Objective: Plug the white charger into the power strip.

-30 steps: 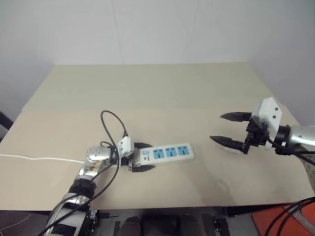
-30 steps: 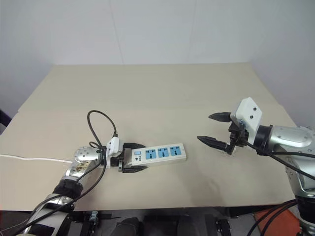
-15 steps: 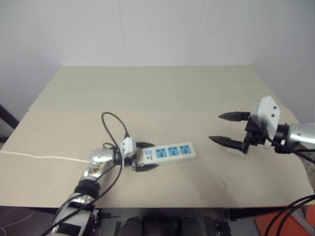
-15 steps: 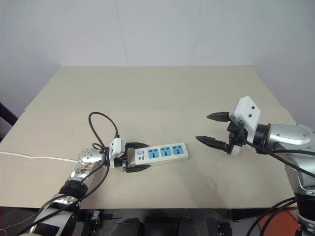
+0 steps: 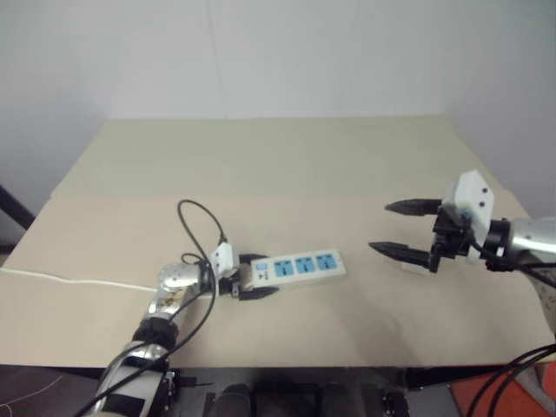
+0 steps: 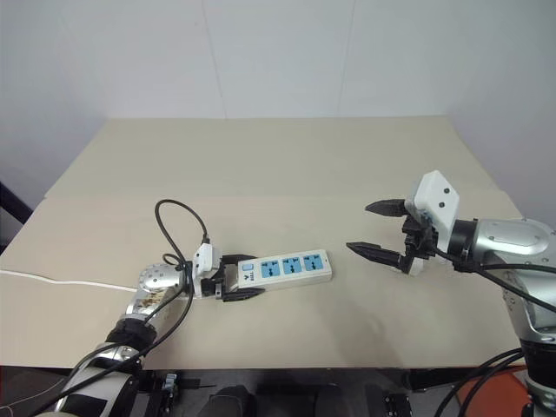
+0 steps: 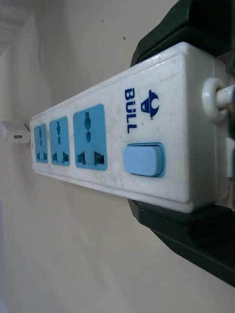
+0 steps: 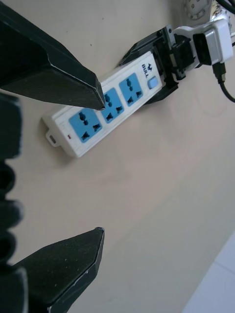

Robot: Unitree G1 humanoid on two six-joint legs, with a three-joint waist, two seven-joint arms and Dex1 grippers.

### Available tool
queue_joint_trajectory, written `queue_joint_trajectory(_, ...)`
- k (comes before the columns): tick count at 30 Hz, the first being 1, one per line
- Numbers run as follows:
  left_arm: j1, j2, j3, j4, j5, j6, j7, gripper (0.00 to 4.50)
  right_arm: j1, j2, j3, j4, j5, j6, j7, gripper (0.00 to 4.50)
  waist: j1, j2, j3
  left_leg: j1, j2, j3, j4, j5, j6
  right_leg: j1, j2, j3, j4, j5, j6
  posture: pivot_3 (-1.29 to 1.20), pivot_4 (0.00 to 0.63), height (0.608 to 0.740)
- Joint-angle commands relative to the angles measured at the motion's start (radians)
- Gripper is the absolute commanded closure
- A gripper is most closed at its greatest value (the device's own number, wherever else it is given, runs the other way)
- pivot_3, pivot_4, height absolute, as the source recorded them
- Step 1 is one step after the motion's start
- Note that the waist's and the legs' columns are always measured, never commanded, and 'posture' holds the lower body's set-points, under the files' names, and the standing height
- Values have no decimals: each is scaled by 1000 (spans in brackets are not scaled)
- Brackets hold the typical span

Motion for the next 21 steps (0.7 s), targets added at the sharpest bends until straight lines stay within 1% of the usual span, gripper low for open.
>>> queue_joint_trajectory(1,7,-6,-47,-5,13,36,-52,1163,-44,-48,3,15,-17,11,14,0,-1,0,0,0,0,0,0,0,0,0,0,0,0,0,0,0,150,740)
queue_joint_trajectory(4,-1,-8,-52,-20,9,44,-76,1163,-71,-98,46,31,-41,50,25,0,-1,0,0,-1,0,0,0,0,0,-1,0,0,-1,0,0,0,150,740)
queue_joint_trajectory(6,-3,-11,-55,-24,9,47,-79,1163,-105,-133,104,45,-84,91,14,0,-2,0,0,-2,0,0,0,0,1,-1,0,0,-3,0,0,0,150,740)
queue_joint_trajectory(9,-6,-13,-61,-21,17,42,-82,1163,-187,-188,241,66,-191,178,-6,0,-4,0,0,-3,0,0,-1,0,1,-2,0,0,-4,0,0,0,150,740)
queue_joint_trajectory(11,-5,-9,-68,-21,21,40,-90,1163,-235,-220,328,88,-254,187,32,0,-3,0,0,-4,0,0,-1,-1,1,-2,0,-1,-5,0,0,0,150,740)
queue_joint_trajectory(16,7,7,-84,-41,28,45,-110,1163,-353,-223,497,187,-379,186,126,0,-5,0,0,-8,0,0,0,-2,3,-5,0,-1,-9,0,1,0,150,740)
queue_joint_trajectory(18,13,10,-88,-50,28,46,-110,1163,-398,-212,541,229,-408,183,173,0,-5,0,0,-10,0,0,-1,-2,3,-7,0,-1,-10,1,2,0,150,740)
queue_joint_trajectory(21,19,12,-90,-61,28,50,-105,1163,-452,-194,617,304,-483,128,233,0,-5,0,0,-11,0,0,-1,-3,5,-9,0,-1,-10,1,2,0,150,740)
